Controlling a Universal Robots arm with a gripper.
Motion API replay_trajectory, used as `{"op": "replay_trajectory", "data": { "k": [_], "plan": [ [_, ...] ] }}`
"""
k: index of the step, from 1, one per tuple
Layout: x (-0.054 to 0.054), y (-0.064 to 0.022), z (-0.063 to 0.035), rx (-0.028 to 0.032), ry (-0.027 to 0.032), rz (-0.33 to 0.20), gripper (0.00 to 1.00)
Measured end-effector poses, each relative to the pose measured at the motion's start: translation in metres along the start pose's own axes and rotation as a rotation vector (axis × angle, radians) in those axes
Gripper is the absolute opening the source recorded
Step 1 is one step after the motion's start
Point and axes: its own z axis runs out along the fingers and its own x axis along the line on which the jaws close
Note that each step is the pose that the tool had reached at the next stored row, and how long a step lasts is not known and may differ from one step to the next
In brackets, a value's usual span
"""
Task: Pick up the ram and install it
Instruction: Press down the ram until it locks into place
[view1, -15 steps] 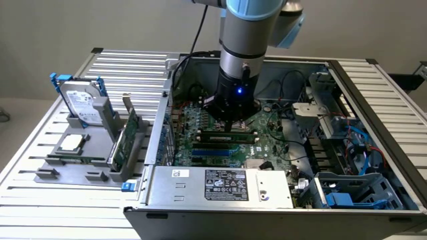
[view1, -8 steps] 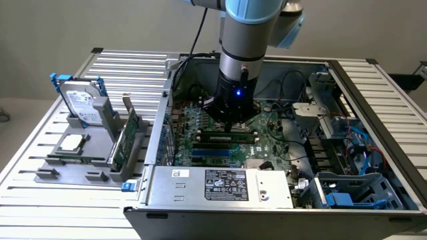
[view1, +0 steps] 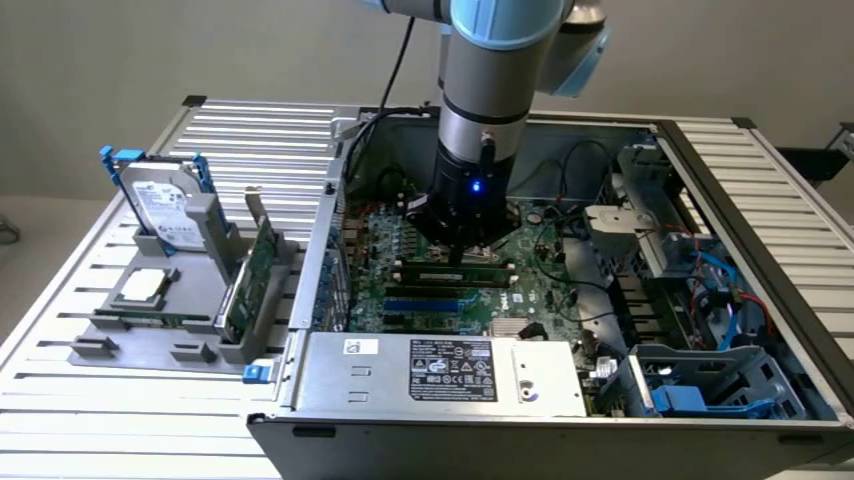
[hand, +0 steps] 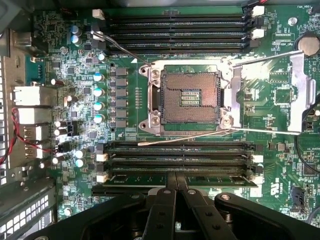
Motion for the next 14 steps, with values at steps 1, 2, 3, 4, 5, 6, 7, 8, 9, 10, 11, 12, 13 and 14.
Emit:
{"op": "replay_trajectory", "data": {
  "k": [1, 2, 3, 4, 5, 6, 7, 8, 9, 10, 11, 12, 13, 14],
  "plan": [
    [0.0000, 0.0000, 0.0001, 0.0006, 0.0001, 0.001, 0.11],
    [0.0000, -0.0001, 0.0002, 0.0009, 0.0002, 0.002, 0.11],
    [0.0001, -0.0001, 0.0003, 0.0011, 0.0002, 0.002, 0.11],
    [0.0001, -0.0001, 0.0007, 0.0008, 0.0000, 0.003, 0.11],
    [0.0001, -0.0001, 0.0010, 0.0009, -0.0001, 0.003, 0.11],
    [0.0002, -0.0001, 0.0014, 0.0012, -0.0001, 0.004, 0.11],
    [0.0002, -0.0001, 0.0018, 0.0015, -0.0001, 0.004, 0.11],
    [0.0003, -0.0001, 0.0021, 0.0020, -0.0001, 0.005, 0.11],
    [0.0003, -0.0001, 0.0026, 0.0023, -0.0001, 0.006, 0.11],
    [0.0004, -0.0002, 0.0030, 0.0029, -0.0001, 0.007, 0.11],
    [0.0004, -0.0002, 0.0035, 0.0034, -0.0002, 0.007, 0.11],
    [0.0005, -0.0002, 0.0039, 0.0039, -0.0003, 0.008, 0.11],
    [0.0005, -0.0002, 0.0045, 0.0044, -0.0003, 0.009, 0.11],
    [0.0006, -0.0002, 0.0050, 0.0051, -0.0003, 0.010, 0.11]
  ]
}}
